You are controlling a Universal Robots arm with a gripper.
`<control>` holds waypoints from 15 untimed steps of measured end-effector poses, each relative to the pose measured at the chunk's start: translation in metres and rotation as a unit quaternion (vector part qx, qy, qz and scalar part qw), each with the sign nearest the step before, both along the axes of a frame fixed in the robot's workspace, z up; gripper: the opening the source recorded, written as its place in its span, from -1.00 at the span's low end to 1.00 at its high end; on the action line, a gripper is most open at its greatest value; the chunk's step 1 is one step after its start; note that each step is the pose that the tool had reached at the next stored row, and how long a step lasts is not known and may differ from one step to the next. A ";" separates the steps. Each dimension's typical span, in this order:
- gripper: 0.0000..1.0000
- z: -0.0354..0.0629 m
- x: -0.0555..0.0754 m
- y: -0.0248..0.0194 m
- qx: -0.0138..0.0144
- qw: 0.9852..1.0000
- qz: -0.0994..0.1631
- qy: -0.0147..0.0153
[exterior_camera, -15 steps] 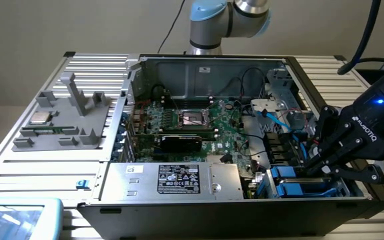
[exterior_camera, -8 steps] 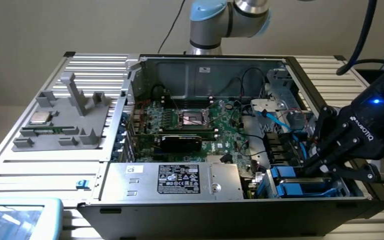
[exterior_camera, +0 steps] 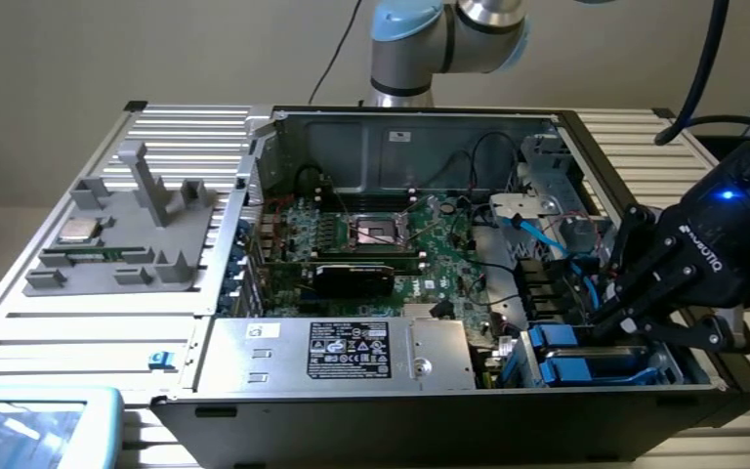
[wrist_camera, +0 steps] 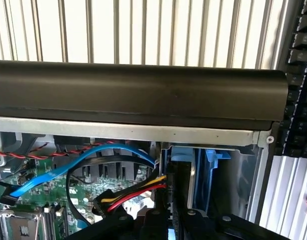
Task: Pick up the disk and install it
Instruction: 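Insert the first disk wire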
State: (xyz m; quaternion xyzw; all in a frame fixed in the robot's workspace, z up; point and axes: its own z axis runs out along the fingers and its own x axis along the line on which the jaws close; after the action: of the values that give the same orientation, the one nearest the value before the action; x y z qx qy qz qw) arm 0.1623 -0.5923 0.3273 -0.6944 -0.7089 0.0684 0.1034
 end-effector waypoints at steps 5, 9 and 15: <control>-0.66 -0.0007 0.000 0.0002 -0.001 1.000 -0.011 0.000; -0.66 -0.0006 0.000 0.0002 -0.001 1.000 -0.017 0.000; -0.66 -0.0006 0.000 0.0002 -0.001 1.000 -0.021 0.000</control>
State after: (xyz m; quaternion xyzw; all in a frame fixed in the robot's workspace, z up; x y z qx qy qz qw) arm 0.1623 -0.5921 0.3267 -0.7094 -0.6938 0.0669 0.1041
